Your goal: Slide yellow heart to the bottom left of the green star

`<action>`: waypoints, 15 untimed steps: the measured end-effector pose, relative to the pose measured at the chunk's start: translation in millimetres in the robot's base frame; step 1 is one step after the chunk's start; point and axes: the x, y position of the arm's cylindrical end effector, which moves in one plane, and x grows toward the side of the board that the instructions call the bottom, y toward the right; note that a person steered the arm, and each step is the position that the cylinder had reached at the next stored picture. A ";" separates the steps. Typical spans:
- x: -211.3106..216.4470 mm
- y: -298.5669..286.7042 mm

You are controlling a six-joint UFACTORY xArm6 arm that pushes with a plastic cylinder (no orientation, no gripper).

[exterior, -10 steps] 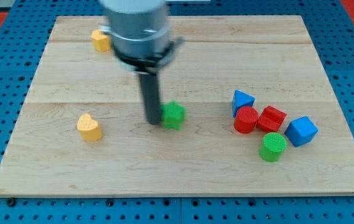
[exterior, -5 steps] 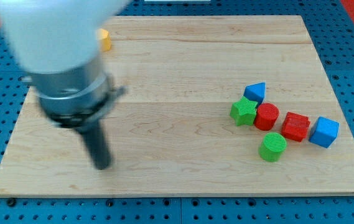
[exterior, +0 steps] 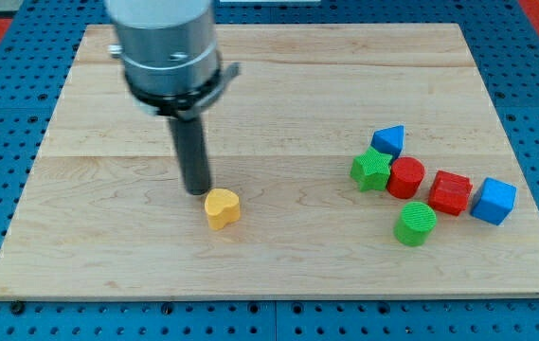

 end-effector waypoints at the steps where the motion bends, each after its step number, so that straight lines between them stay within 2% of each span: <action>1: -1.4 -47.6; 2: -1.4 -81.7; 3: -10.3 -84.3; 5: -93.7 -85.6; 6: -90.1 -130.8; 7: -43.3 -104.8; 8: 2.0 -22.8; 9: 24.1 72.6; 10: 23.1 154.3; 12: 33.9 58.7; 13: 35.1 88.7; 14: 77.5 91.8; 15: 67.8 143.8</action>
